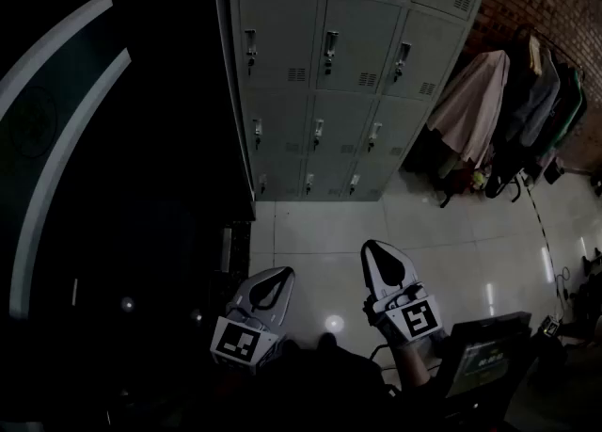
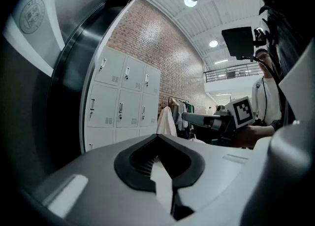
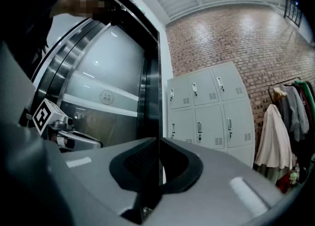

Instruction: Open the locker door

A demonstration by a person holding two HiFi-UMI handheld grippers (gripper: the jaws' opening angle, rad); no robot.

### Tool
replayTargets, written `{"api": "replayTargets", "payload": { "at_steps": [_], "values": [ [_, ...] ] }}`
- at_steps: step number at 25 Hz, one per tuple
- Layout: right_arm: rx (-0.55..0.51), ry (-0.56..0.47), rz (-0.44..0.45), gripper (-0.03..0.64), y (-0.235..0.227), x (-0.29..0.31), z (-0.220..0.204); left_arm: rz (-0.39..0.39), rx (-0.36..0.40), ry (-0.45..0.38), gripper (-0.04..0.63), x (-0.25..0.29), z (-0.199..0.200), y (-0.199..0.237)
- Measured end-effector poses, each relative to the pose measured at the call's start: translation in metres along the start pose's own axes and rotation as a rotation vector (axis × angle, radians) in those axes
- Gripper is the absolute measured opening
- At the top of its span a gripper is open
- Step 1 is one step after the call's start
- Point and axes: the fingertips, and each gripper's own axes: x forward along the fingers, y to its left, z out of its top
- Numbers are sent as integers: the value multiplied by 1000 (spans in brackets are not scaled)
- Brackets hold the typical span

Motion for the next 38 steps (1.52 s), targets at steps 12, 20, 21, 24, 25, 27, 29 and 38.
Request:
{"api": "replayTargets", "payload": {
  "at_steps": [12,20,21,24,25,27,29,38],
  "values": [
    [-41,6,34,64,-84,148,-10,35,-19,16,15,52,-7,72],
    [-54,-12,48,77,-204,324,-23,59,-35,50,17,164,0,163],
    [-59,-9,54,77,-218,349,-23,59,-33,55,17,182,5,176],
    [-69,2,57,77,-261,412,-23,54,-6,60,16,236,23,207],
    [-72,9,51,77,-277,430,-25,51,3,55,16,252,29,215],
    [-82,30,32,77,-303,465,-31,48,14,43,16,278,38,230],
    [-99,54,17,77,-324,497,-40,46,14,45,16,296,43,243],
    [-130,123,-43,77,-382,595,-60,44,10,71,16,342,50,289]
  ]
}}
